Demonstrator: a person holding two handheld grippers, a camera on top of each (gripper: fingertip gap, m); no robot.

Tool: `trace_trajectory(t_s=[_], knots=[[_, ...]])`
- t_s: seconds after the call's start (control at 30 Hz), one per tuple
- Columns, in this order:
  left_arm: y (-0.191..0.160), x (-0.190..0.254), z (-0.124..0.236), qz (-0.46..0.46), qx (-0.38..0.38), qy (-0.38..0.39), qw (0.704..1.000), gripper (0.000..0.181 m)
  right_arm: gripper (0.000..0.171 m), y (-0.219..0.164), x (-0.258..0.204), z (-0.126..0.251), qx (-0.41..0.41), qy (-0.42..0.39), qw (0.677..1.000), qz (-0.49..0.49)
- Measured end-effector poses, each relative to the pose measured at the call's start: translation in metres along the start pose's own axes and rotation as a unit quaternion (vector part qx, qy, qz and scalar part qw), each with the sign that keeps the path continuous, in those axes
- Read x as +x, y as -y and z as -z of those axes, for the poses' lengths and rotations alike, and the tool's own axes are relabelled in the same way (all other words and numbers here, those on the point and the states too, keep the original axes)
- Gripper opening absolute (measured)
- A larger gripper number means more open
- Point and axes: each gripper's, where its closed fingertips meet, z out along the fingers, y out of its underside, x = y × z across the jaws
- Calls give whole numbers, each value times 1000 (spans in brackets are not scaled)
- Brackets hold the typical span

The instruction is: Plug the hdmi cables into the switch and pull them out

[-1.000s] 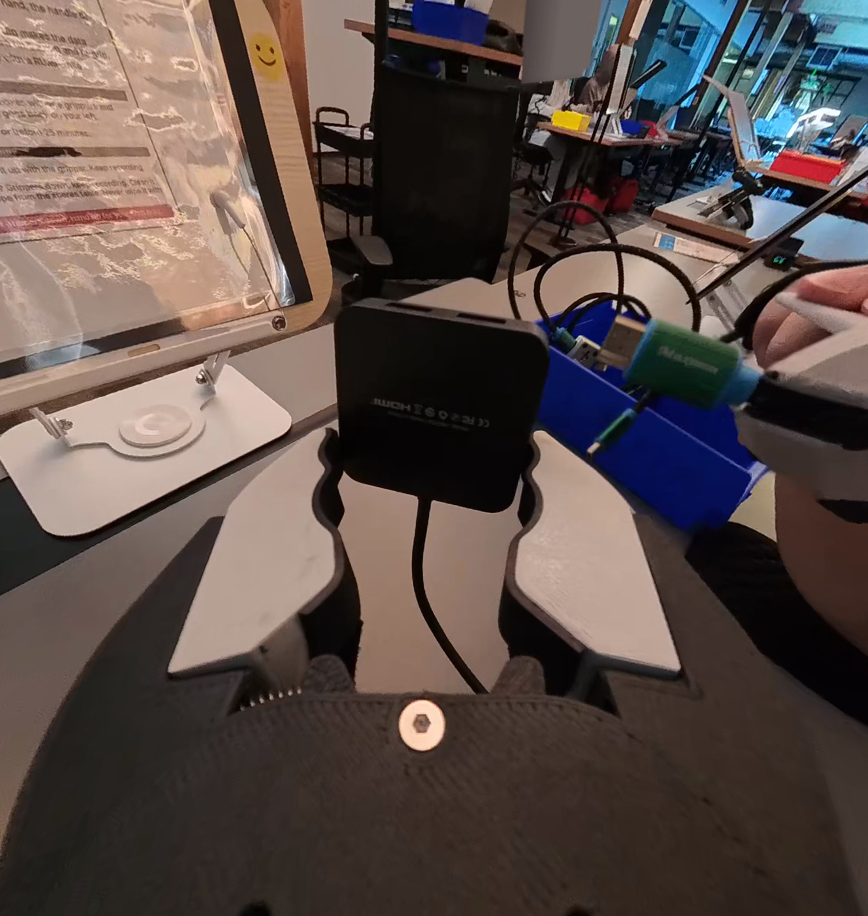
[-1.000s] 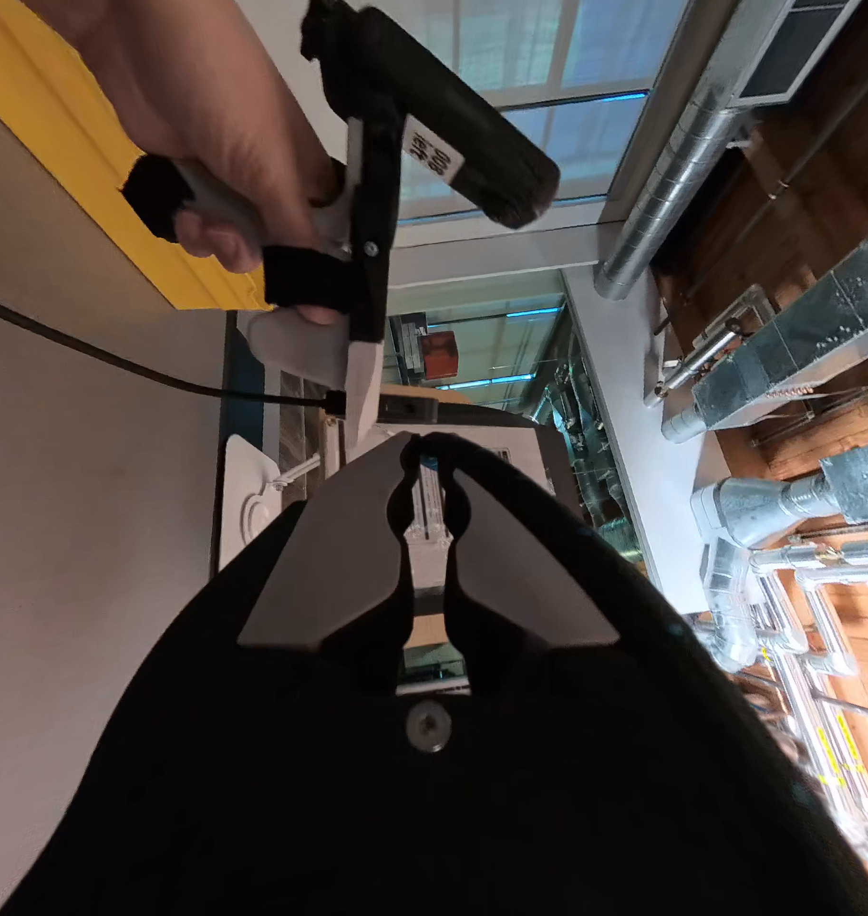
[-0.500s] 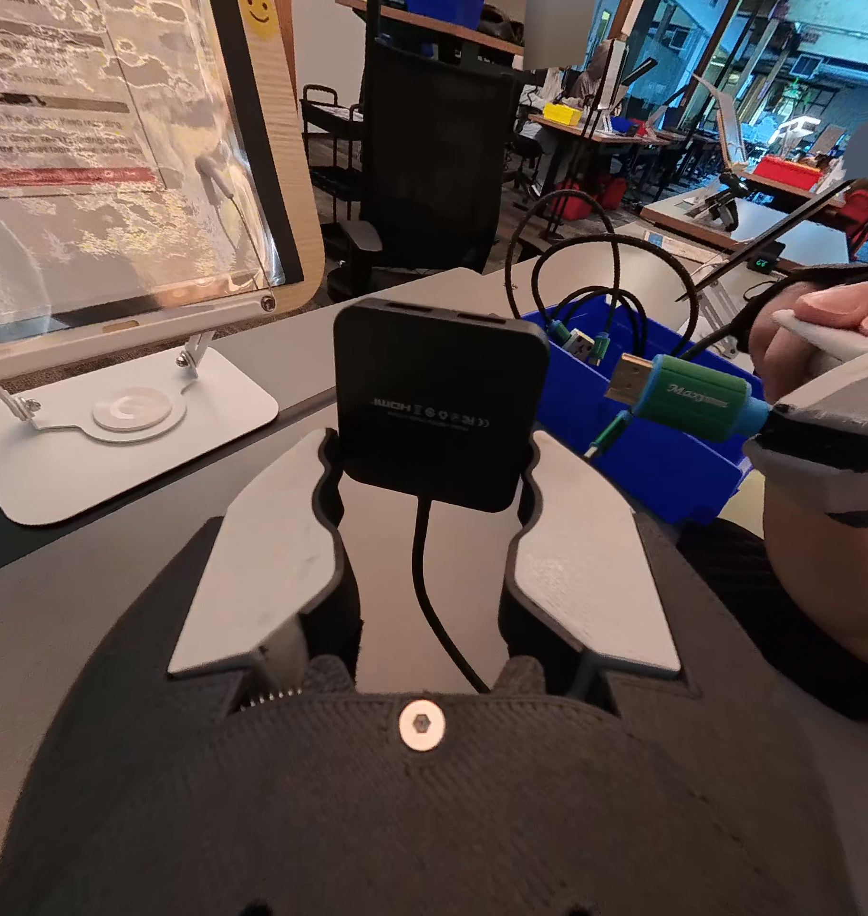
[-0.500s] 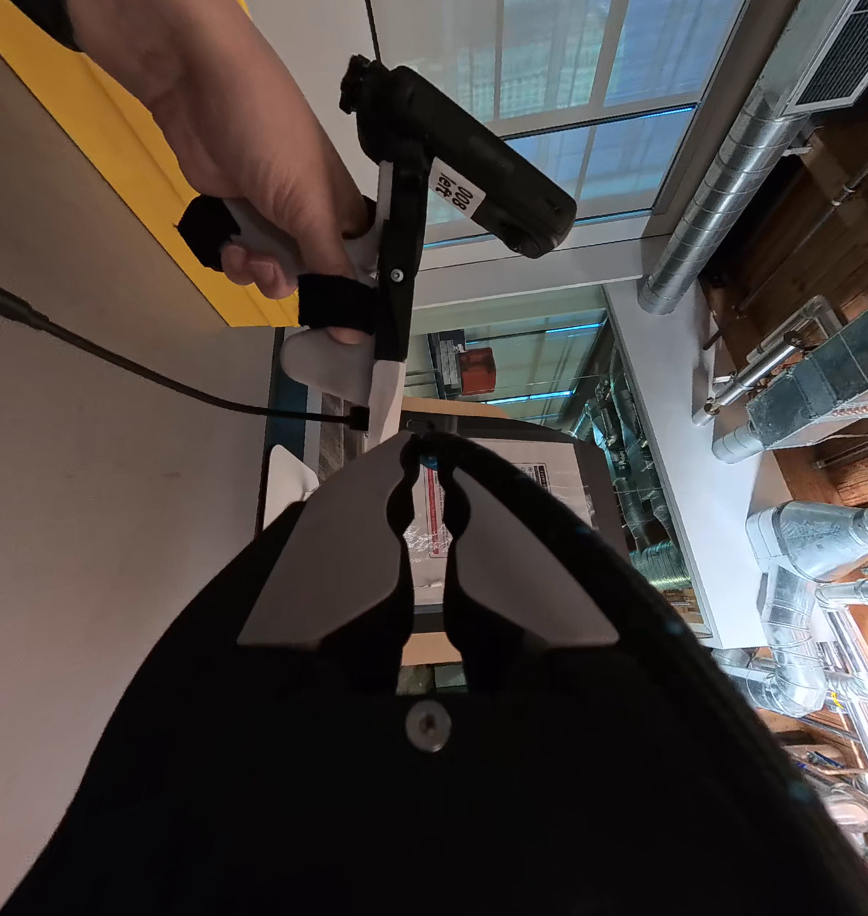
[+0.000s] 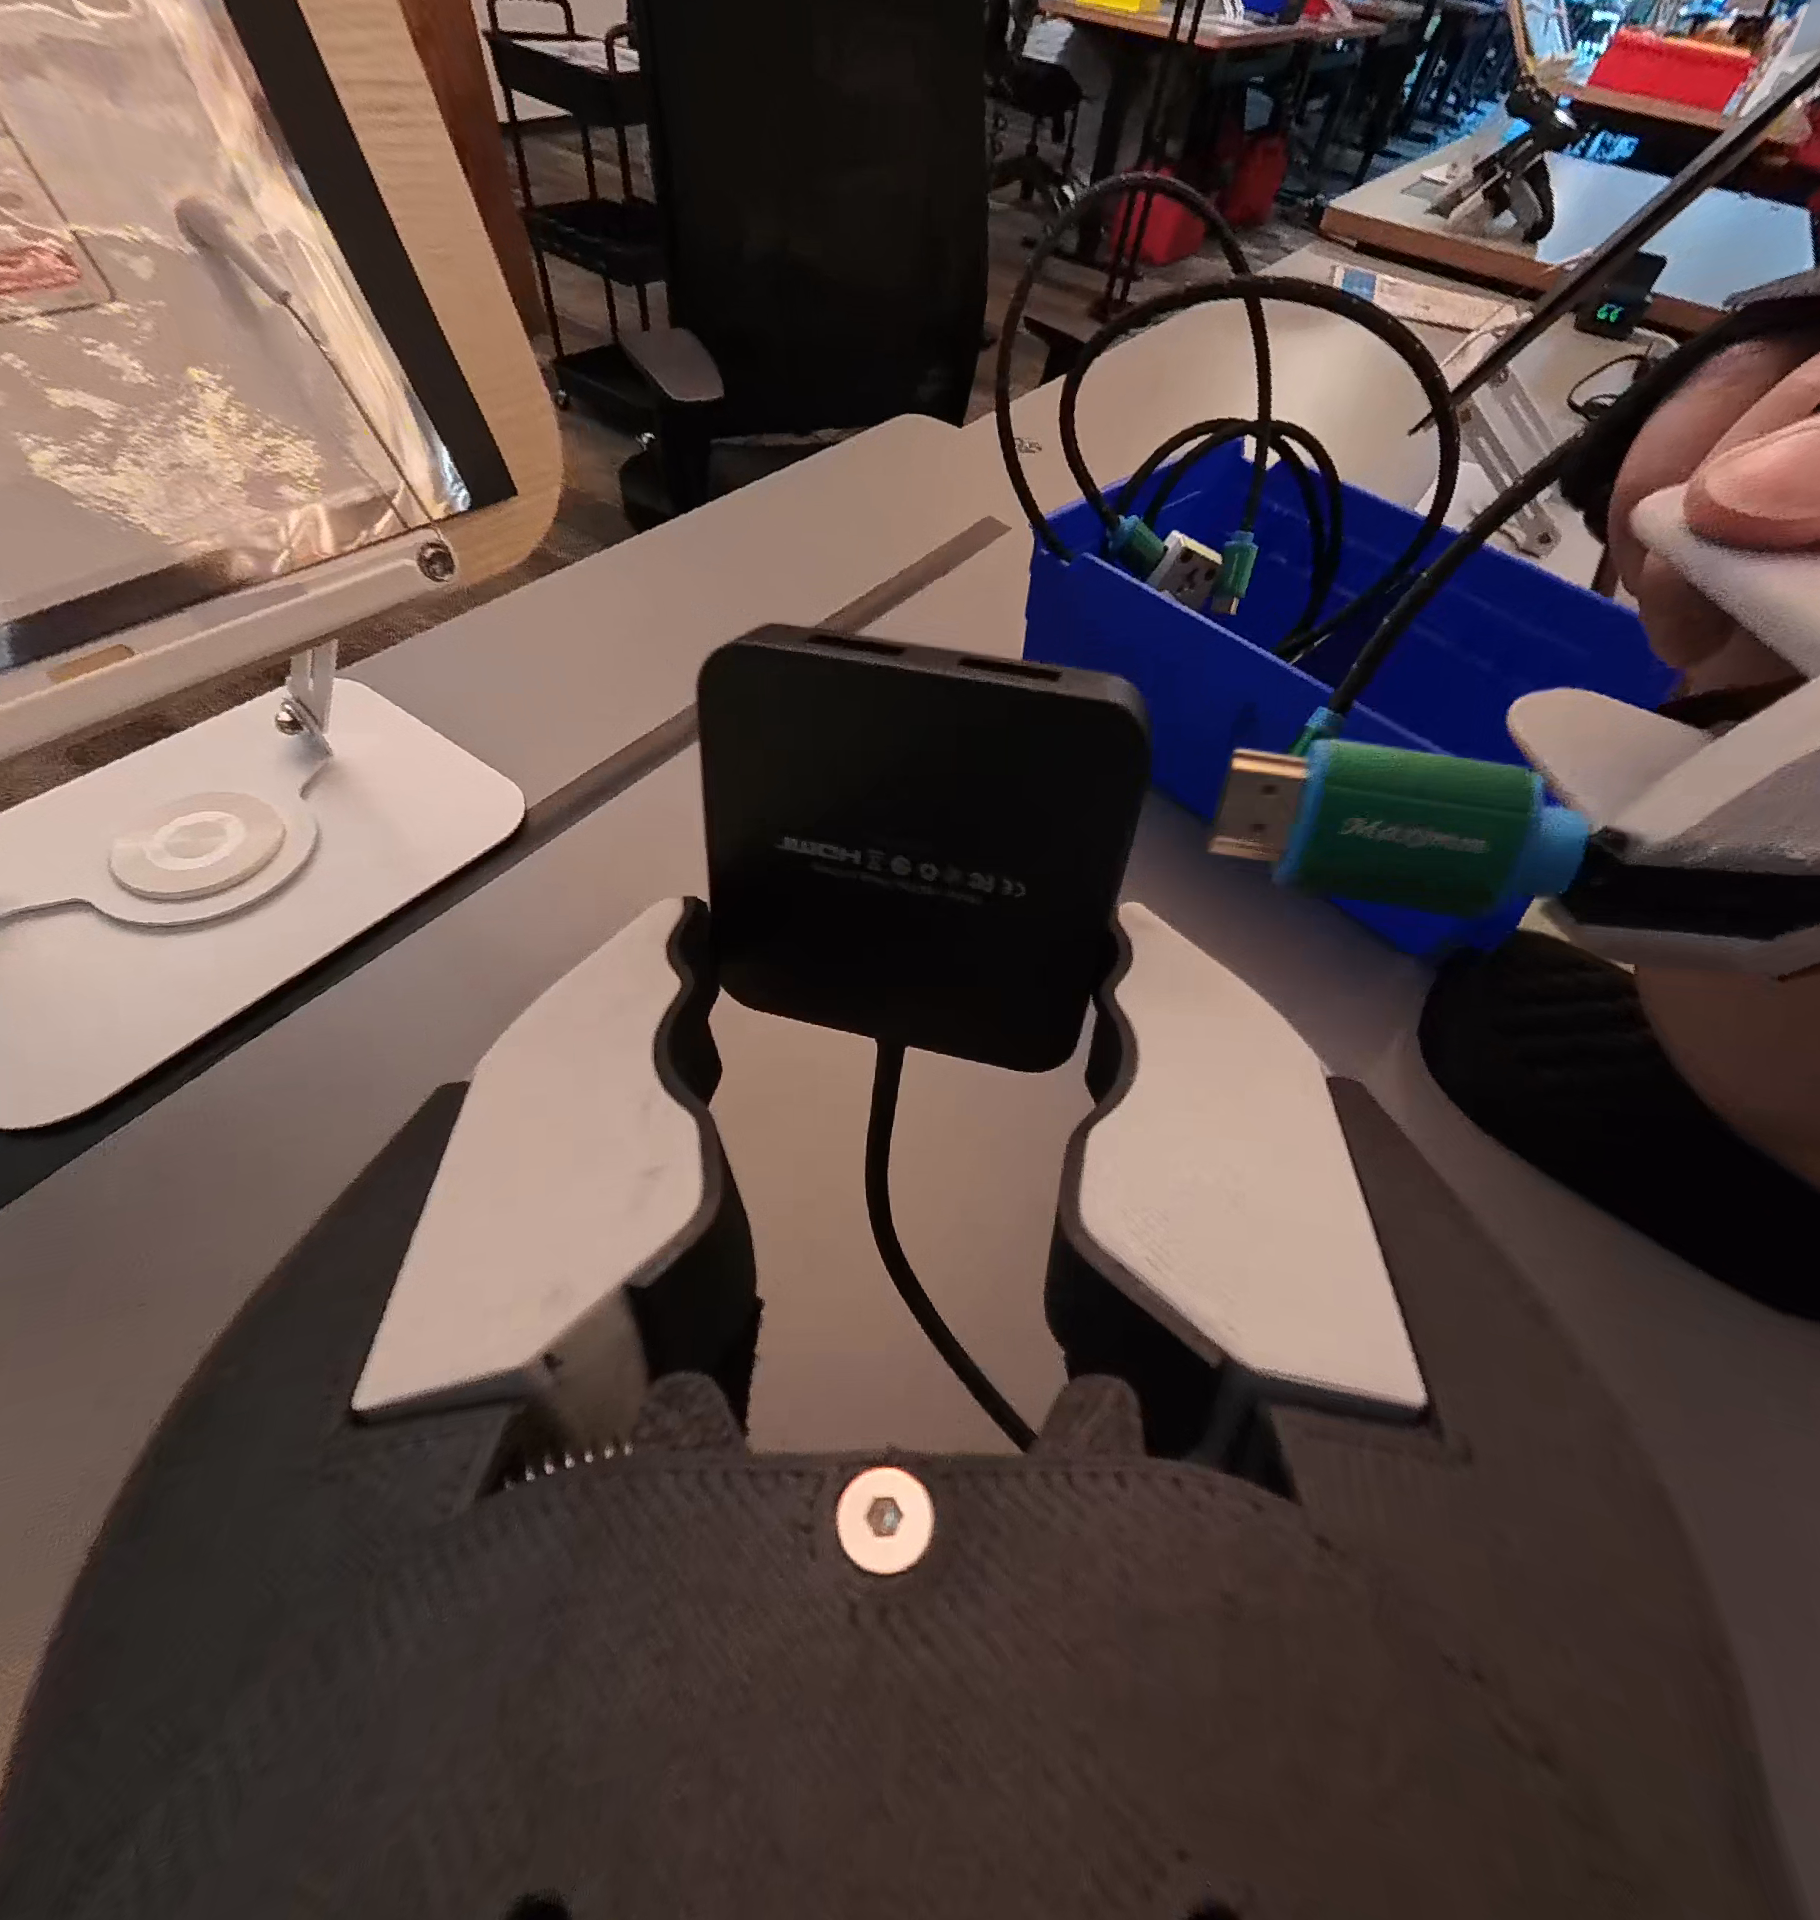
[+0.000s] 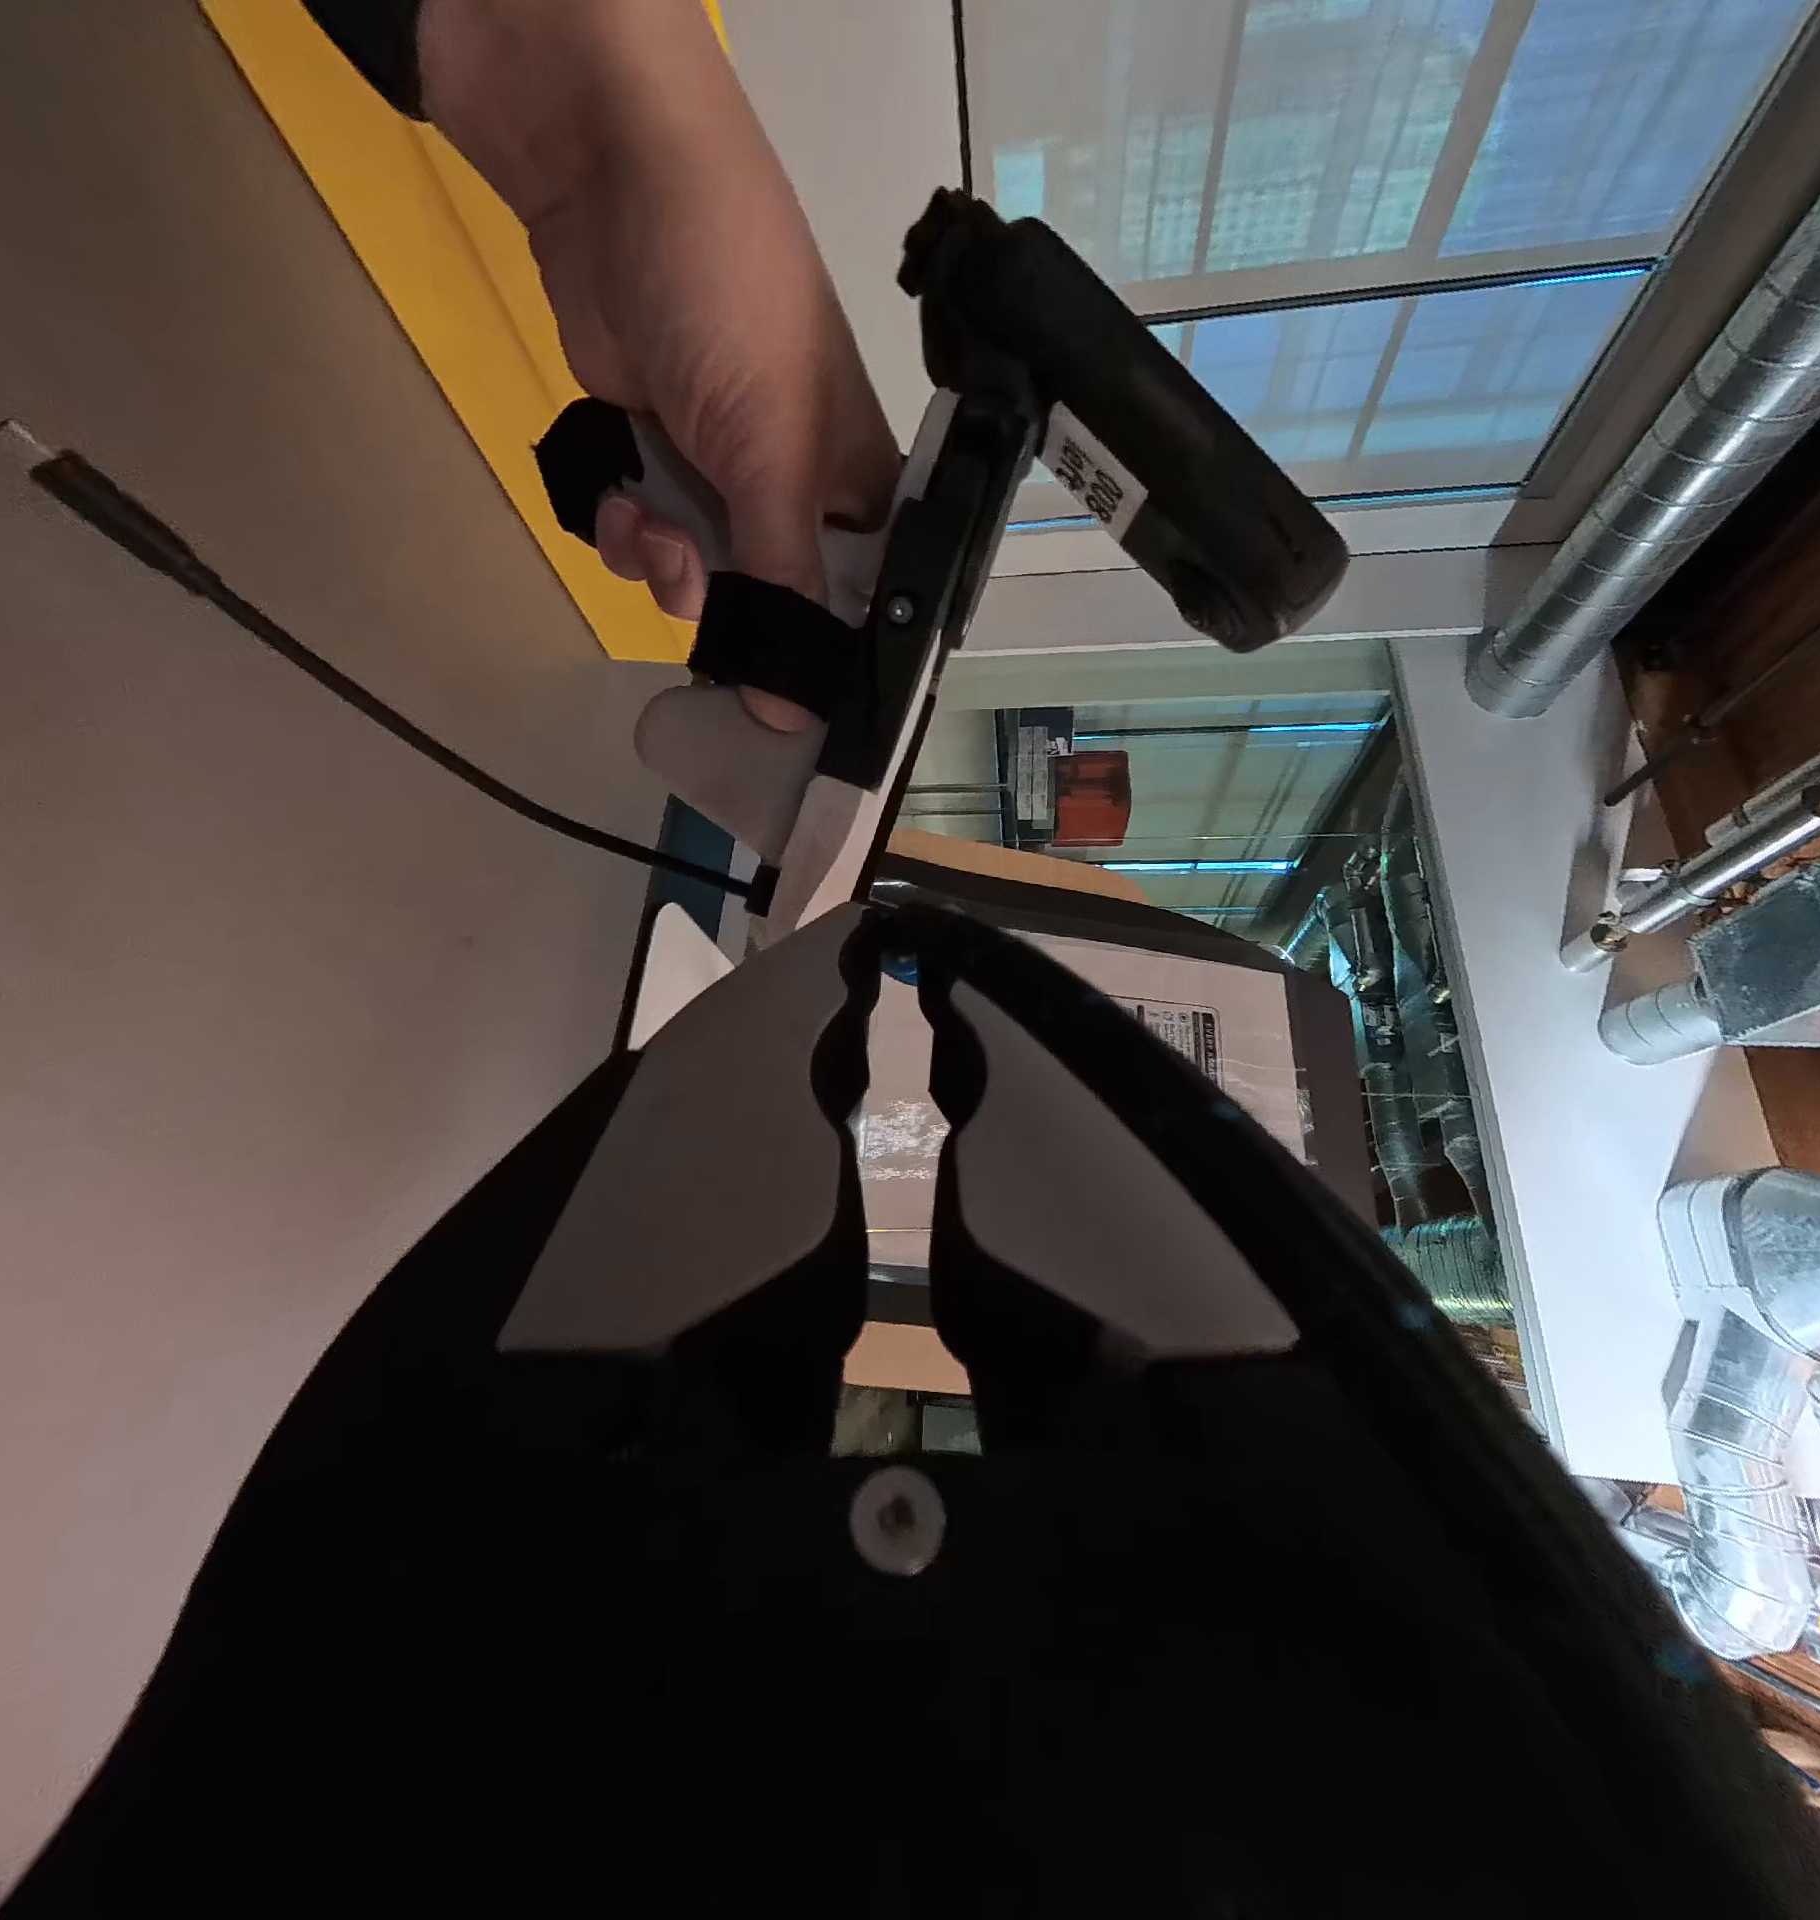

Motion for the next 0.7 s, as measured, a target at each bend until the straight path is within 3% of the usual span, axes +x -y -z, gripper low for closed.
trace_trajectory(t_s=[0.03,0.7], knots=[[-1,1,-1,-1,-3,-2,1000,69,6,0,-2,-1,-1,4,1000,1],[-6,10,-4,-16,-22,-15,1000,69,6,0,-9,-2,0,25,1000,4]])
